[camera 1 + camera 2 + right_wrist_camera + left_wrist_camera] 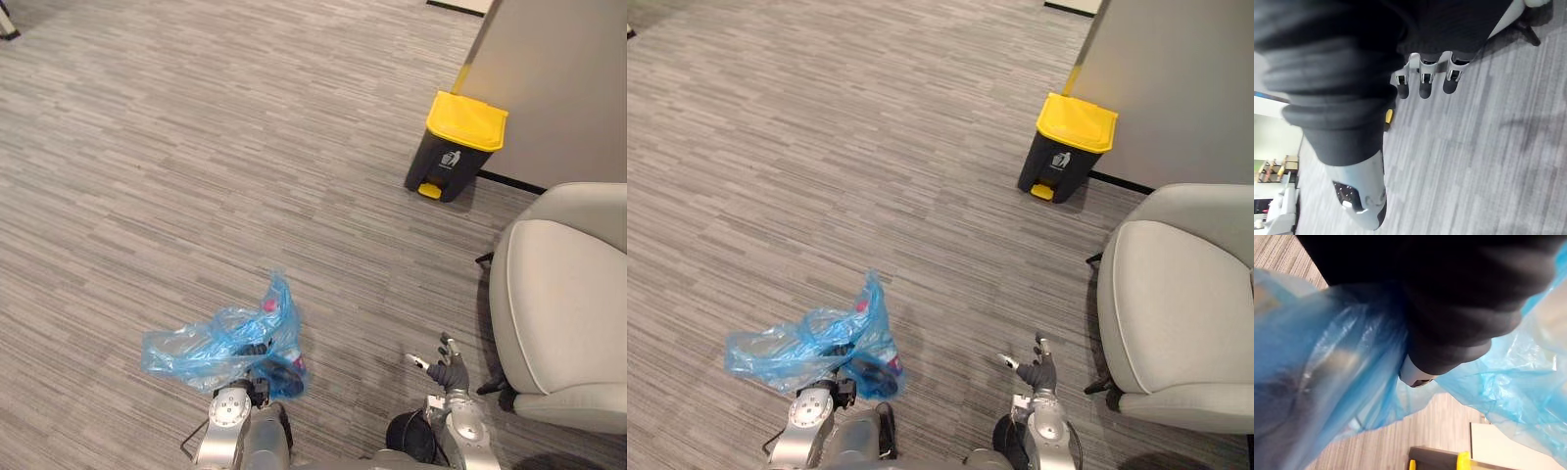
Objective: Gather rubbish on tea table into small bin, then transfer packed bag to large trash can.
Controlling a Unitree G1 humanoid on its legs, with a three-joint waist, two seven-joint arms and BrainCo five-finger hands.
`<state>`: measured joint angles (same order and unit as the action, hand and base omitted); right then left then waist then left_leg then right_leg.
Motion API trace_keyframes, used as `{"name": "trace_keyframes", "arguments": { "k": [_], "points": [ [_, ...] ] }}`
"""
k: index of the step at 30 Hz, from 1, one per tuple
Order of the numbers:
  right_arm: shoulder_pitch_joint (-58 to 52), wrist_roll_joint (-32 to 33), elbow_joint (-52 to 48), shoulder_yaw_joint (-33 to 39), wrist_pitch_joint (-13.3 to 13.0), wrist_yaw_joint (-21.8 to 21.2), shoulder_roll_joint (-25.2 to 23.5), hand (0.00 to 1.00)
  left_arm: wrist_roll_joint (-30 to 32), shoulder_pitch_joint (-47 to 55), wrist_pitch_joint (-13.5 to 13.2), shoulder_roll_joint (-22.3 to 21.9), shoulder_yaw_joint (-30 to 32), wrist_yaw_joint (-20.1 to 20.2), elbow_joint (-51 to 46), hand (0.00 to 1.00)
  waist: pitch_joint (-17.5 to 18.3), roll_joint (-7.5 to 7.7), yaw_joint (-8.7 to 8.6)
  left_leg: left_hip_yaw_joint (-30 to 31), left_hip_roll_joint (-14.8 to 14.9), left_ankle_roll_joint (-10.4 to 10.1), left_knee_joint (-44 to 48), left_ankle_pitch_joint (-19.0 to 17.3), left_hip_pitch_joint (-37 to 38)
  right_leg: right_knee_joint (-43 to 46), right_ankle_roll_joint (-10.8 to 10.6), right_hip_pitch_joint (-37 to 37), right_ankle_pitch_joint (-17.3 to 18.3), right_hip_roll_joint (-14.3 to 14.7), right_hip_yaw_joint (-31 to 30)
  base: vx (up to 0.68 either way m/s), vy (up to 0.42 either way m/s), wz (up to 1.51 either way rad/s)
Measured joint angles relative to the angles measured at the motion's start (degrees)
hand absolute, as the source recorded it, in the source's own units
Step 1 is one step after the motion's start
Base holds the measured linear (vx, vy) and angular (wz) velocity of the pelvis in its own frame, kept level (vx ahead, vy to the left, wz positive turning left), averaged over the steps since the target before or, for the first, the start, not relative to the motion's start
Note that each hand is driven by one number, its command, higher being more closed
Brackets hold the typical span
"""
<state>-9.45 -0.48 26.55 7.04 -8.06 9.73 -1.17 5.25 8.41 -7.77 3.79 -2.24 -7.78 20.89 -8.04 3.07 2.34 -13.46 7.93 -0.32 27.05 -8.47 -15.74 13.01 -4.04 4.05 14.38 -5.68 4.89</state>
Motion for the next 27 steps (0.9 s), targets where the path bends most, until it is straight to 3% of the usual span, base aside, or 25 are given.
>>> {"name": "trace_keyframes", "arguments": {
  "k": [2, 3, 6, 7, 8, 9, 11, 13, 14, 15, 16, 17, 18, 19, 20, 21, 22, 23, 24, 26, 27],
  "points": [
    [0.59, -0.07, 0.25, -0.21, -0.29, -0.07, 0.3, 0.0, 0.05, 0.91, 0.02, 0.34, 0.0, -0.04, -0.01, 1.0, -0.22, -0.4, 0.21, -1.31, -0.04, 0.32, -0.18, -1.88, 2.37, 2.96, -0.26, -0.54, 0.09, -0.41, -2.88, 0.08, 0.052, -0.63],
    [1.34, -0.09, 1.42, -0.21, -0.35, -0.09, 0.78, 0.0, 0.07, 2.02, 0.01, 0.51, -0.03, -0.03, 0.01, 1.0, 0.11, -1.09, 0.17, -1.79, 0.17, -0.47, -1.9, -4.61, 4.03, 8.46, -1.67, -3.45, 1.06, -0.27, -4.44, 0.03, 0.052, -0.88],
    [1.61, -0.19, 2.59, -0.33, -0.05, -0.11, 1.22, 0.0, 0.05, 2.24, 0.05, 1.38, -0.9, 0.02, 0.58, 1.0, -0.05, 0.31, -0.18, -5.32, -1.65, -0.67, -5.53, -5.01, 6.97, 22.83, -2.49, -11.68, 1.22, -2.93, -4.78, 0.0, -0.003, -0.7],
    [1.24, -0.33, 3.06, -0.41, 0.21, -0.12, 1.24, 0.0, 0.05, 2.32, 0.06, 1.9, -1.37, 0.0, 0.58, 1.0, -0.31, 0.97, -0.51, -5.85, -2.99, -0.65, -7.41, -5.01, 8.77, 27.95, -2.81, -14.33, -0.16, -4.51, -4.12, 0.08, 0.051, -0.54],
    [1.13, -0.72, 4.3, -0.79, 0.84, -0.13, 1.51, 0.0, 0.03, 3.03, 0.06, 2.2, -1.72, -0.01, 0.59, 1.0, -0.33, 0.7, -1.57, -6.09, -2.94, -0.59, -9.13, -5.04, 10.72, 32.82, -1.58, -17.06, -2.11, -5.04, -2.39, 0.13, 0.056, -0.65],
    [0.79, -1.05, 4.4, -1.42, 1.1, -0.4, 1.39, 0.0, 0.02, 3.33, 0.1, 2.85, -1.71, -0.01, 0.62, 1.0, -0.53, 0.15, -1.84, -6.47, -2.86, -0.57, -10.47, -5.05, 11.86, 33.05, -0.51, -18.83, 0.06, -5.26, -0.63, 0.13, 0.043, -0.55],
    [1.35, -1.94, 4.79, -1.55, 1.16, -1.04, 1.48, 0.0, 0.02, 2.94, 0.12, 3.86, -1.63, 0.0, 0.74, 1.0, -0.28, 0.59, -2.56, -6.68, -2.16, -0.55, -12.57, -5.04, 12.9, 29.84, 0.45, -23.14, 2.61, -4.76, 3.86, 0.2, -0.05, -0.32],
    [2.95, -2.32, 7.14, -1.55, 1.17, -1.09, 2.33, 0.0, 0.02, 2.09, 0.12, 3.46, -1.24, 0.06, 2.19, 1.0, -0.74, -0.14, -3.56, -6.7, -0.44, -0.97, -13.62, -5.27, 14.46, 23.57, 0.94, -25.81, 2.22, -2.5, 7.16, 0.27, -0.111, -0.09],
    [3.63, -2.38, 8.57, -1.57, 1.21, -1.09, 2.82, 0.0, 0.03, 1.62, 0.12, 3.25, -0.95, 0.15, 3.27, 1.0, -0.94, -0.44, -3.99, -6.93, 0.23, -1.93, -14.5, -5.5, 16.09, 18.09, 1.11, -26.61, 0.19, -1.0, 7.94, 0.35, -0.127, 0.01],
    [3.37, -2.4, 9.01, -1.56, 1.37, -1.06, 3.05, 0.0, 0.03, 1.64, 0.11, 3.25, -0.8, 0.18, 3.87, 1.0, -0.75, 0.02, -4.65, -7.34, -0.2, -3.97, -15.55, -5.58, 18.52, 8.88, 1.88, -26.24, -5.68, 0.39, 7.87, 0.33, -0.106, 0.14],
    [3.01, -2.4, 9.33, -1.66, 1.51, -1.05, 3.41, 0.0, 0.04, 1.63, 0.12, 3.01, -0.91, 0.24, 4.34, 1.0, -0.69, 0.2, -5.14, -6.82, -0.57, -5.32, -15.57, -6.33, 20.11, 7.6, 4.83, -25.45, -14.13, 0.72, 6.72, 0.46, -0.121, 0.09],
    [3.22, -2.4, 9.99, -1.88, 1.74, -1.08, 4.66, 0.0, 0.07, 1.27, 0.16, 1.99, -0.98, 0.31, 5.14, 1.0, -0.18, -1.59, -4.72, -6.34, 0.81, -6.03, -16.01, -6.63, 21.15, 9.35, 5.97, -25.35, -13.29, 1.7, 7.12, 0.57, -0.191, 0.05],
    [3.36, -2.4, 9.81, -2.53, 1.73, -1.09, 5.33, 0.0, 0.13, 0.99, -0.16, 1.93, -0.96, 0.3, 5.06, 1.0, 0.04, -2.97, -4.87, -4.71, 1.88, -7.22, -14.77, -5.84, 20.76, 10.81, 6.14, -25.79, -9.79, 2.16, 7.95, 0.48, -0.16, -0.04],
    [3.63, -2.4, 9.71, -2.5, 1.77, -1.11, 5.54, 0.0, 0.16, 0.44, -0.15, 1.78, -0.91, 0.28, 5.06, 1.0, -0.35, -3.6, -4.83, -3.82, 2.28, -7.22, -13.1, -5.84, 20.24, 11.49, 6.16, -25.74, -8.96, 2.52, 8.42, 0.53, -0.245, 0.11],
    [3.77, -2.4, 9.39, -2.57, 1.96, -1.23, 5.48, 0.0, 0.17, -0.35, -0.1, 1.35, -0.61, 0.3, 5.05, 1.0, -0.92, -4.44, -4.76, -2.24, 4.03, -7.25, -6.52, -5.85, 17.96, 11.35, 7.03, -24.08, -7.73, 3.12, 9.21, 0.43, -0.206, 0.14],
    [2.76, -2.38, 7.28, -2.91, 2.11, -1.3, 4.69, 0.0, 0.16, -0.53, -0.01, 0.27, 0.57, 0.29, 4.65, 1.0, -1.38, -5.25, -4.61, 0.15, 7.38, -7.55, 6.4, -3.84, 13.96, 9.67, 7.85, -20.17, -7.05, 5.04, 10.16, 0.52, -0.239, 0.08],
    [2.3, -2.34, 5.58, -3.5, 2.11, -1.29, 4.37, 0.0, 0.16, -0.05, 0.02, -0.46, 0.76, 0.24, 3.81, 1.0, -1.76, -5.3, -4.13, 1.8, 9.27, -7.56, 14.38, -1.78, 11.07, 8.02, 8.57, -17.23, -6.56, 6.07, 10.17, 0.43, -0.155, -0.01],
    [1.99, -2.34, 3.51, -3.71, 2.0, -1.27, 3.84, 0.0, 0.17, 0.23, -0.02, -0.83, 0.61, 0.2, 3.09, 1.0, -2.07, -5.25, -3.63, 2.92, 10.61, -7.64, 22.03, -2.11, 8.36, 6.12, 8.85, -13.89, -6.12, 7.09, 10.2, 0.38, -0.106, -0.17],
    [1.28, -2.12, 0.4, -3.67, 1.74, -1.09, 3.34, 0.0, 0.14, 0.38, 0.0, -1.49, 0.53, 0.25, 1.83, 1.0, -2.31, -4.28, -2.61, 3.34, 11.54, -6.43, 31.12, -2.91, 3.31, 3.01, 9.09, -9.2, -5.87, 7.84, 9.52, 0.36, -0.084, -0.15],
    [1.38, -1.79, -1.92, -3.46, 1.14, -1.02, 2.86, 0.0, 0.12, 0.47, -0.04, -1.77, 0.56, 0.23, 0.56, 1.0, -2.29, -3.16, -1.24, 1.68, 11.11, -4.56, 31.66, -4.04, -1.29, 0.4, 8.93, -6.1, -5.53, 7.79, 8.69, 0.34, -0.032, -0.29],
    [1.95, -1.74, -2.28, -3.5, 0.88, -0.99, 2.79, 0.0, 0.08, 0.59, -0.05, -1.7, 0.61, 0.19, -0.48, 1.0, -2.43, -2.71, -0.18, 1.31, 10.05, -2.86, 27.61, -5.04, -4.48, -1.2, 8.7, -4.39, -5.12, 7.68, 6.99, 0.34, 0.033, -0.47]
  ]
}}
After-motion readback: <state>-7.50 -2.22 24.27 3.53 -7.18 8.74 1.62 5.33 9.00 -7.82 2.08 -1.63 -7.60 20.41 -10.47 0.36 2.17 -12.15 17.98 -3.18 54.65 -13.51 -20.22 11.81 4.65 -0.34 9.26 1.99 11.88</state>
